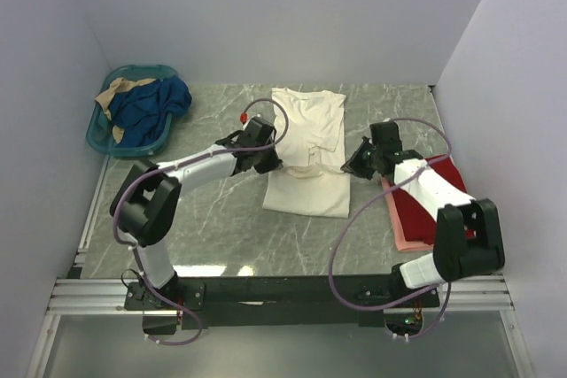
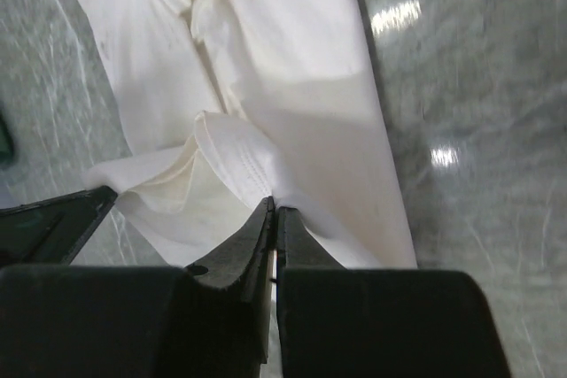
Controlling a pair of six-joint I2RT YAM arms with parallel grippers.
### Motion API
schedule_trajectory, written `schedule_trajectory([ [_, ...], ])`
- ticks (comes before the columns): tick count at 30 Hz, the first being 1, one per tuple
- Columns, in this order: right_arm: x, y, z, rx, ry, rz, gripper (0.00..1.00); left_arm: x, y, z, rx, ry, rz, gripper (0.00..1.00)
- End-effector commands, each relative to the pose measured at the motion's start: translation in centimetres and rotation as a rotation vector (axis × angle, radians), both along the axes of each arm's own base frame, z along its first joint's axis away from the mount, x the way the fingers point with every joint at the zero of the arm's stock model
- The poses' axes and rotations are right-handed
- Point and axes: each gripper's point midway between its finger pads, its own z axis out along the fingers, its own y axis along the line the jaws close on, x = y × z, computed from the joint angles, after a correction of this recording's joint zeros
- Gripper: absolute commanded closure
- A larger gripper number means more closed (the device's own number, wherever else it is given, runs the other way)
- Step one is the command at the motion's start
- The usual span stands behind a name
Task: Fold and stack the t-shirts
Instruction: Fold the tshirt
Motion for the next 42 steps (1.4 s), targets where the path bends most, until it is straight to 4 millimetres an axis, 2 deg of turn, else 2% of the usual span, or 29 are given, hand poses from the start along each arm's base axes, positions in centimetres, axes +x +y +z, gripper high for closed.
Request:
schedule_trajectory([
  [1,4.2,0.1,1.7,0.023,-0.1,0.01,1.0,2.9,-0.2,1.0,-0.019,-0.04,0.015,0.99],
  [3,5.1,0.2,1.6,0.047,-0.101,0.01,1.0,3.7,0.1,0.3,-0.011,-0.027,0.024,0.99],
  [7,6.8,0.0,0.8,0.049,-0.076,0.004,1.0,5.5,0.4,0.4,-0.009,-0.03,0.037,0.99],
  [12,8.1,-0.7,0.9,0.075,-0.079,-0.012,1.0,6.8,0.4,-0.2,0.002,-0.016,0.032,0.99],
  [21,11.1,-1.4,1.2,0.1,-0.066,-0.021,1.0,9.8,0.6,0.4,-0.017,-0.027,0.046,0.99],
  [27,12.2,-1.7,-0.1,0.112,-0.042,-0.022,1.0,11.3,0.6,-0.4,-0.024,-0.021,0.033,0.99],
  [29,12.8,-2.0,-0.4,0.103,-0.032,-0.021,1.0,11.9,0.7,0.0,-0.036,-0.039,0.035,0.99],
  [30,13.0,-2.2,-0.5,0.102,-0.03,-0.024,0.97,12.0,0.6,-0.1,-0.045,-0.037,0.025,0.91],
  [33,14.0,-2.4,-0.5,0.096,-0.034,-0.012,0.64,12.7,1.2,0.6,-0.037,-0.055,0.021,0.71],
  [34,13.9,-2.4,-0.5,0.087,-0.022,0.001,0.5,12.9,1.7,0.8,-0.036,-0.059,0.028,0.67],
  [35,14.0,-2.5,-0.4,0.079,-0.022,0.007,0.46,13.0,2.0,1.3,-0.04,-0.068,0.03,0.58],
  [37,14.1,-2.8,0.3,0.053,-0.039,0.009,0.38,12.7,2.5,2.8,-0.056,-0.103,0.039,0.49],
  [38,14.1,-3.0,0.6,0.042,-0.042,0.003,0.37,12.5,2.6,4.0,-0.065,-0.125,0.038,0.47],
  [42,12.9,-3.0,1.3,-0.022,-0.056,-0.01,0.37,11.1,2.4,4.6,-0.076,-0.128,0.015,0.48],
])
